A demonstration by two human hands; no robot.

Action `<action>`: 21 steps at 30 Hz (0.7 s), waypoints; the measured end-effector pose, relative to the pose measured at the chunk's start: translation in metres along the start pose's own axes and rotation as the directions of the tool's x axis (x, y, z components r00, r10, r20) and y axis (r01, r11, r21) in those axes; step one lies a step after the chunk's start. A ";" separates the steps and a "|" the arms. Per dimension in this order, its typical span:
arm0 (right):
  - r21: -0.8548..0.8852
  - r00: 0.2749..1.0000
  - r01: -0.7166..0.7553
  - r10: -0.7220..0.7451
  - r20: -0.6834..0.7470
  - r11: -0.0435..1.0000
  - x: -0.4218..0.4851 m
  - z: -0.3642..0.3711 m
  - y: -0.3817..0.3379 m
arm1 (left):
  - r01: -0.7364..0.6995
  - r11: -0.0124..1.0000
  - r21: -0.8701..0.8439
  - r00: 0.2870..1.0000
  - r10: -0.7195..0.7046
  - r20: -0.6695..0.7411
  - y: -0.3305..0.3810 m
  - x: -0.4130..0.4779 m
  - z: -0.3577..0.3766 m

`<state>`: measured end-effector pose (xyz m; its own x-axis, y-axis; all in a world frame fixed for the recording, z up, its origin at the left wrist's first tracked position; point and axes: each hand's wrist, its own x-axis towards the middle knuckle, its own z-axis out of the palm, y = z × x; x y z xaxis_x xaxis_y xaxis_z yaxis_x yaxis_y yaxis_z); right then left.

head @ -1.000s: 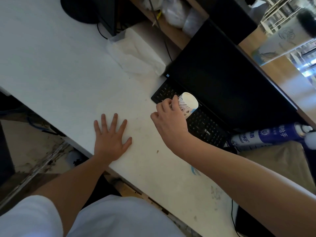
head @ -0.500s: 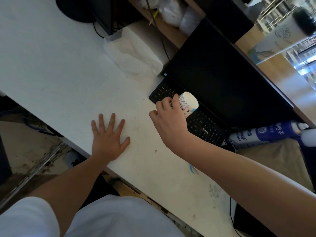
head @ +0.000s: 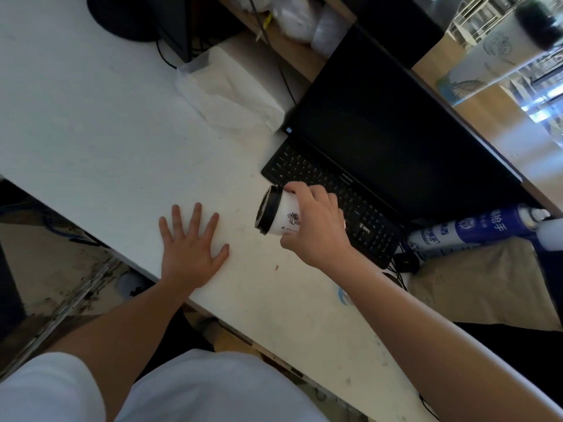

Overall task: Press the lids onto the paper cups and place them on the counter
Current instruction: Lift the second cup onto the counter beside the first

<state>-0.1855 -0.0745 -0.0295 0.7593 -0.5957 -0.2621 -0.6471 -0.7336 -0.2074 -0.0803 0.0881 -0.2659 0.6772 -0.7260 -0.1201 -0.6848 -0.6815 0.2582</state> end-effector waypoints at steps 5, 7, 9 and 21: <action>0.542 0.994 -0.040 0.088 -0.064 0.839 -0.010 0.009 0.010 | -0.001 1.000 0.010 1.000 0.001 -0.003 0.001 0.001 0.000; 0.694 0.991 -0.018 0.103 -0.081 0.720 -0.015 0.016 0.012 | -0.002 1.000 0.009 1.000 0.002 -0.007 0.000 0.000 0.000; 0.802 0.991 0.002 0.107 -0.082 0.597 -0.022 0.023 0.012 | -0.004 1.000 0.005 1.000 0.004 -0.014 0.000 0.000 0.001; 0.935 0.981 -0.001 0.183 -0.069 0.355 -0.039 0.063 0.022 | 0.080 0.995 -0.052 0.991 -0.073 0.114 0.003 0.004 -0.008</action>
<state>-0.2340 -0.0473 -0.0829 0.6309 -0.7409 -0.2300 -0.2945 0.0456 -0.9546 -0.0770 0.0839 -0.2583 0.6904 -0.6799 -0.2471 -0.6138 -0.7313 0.2974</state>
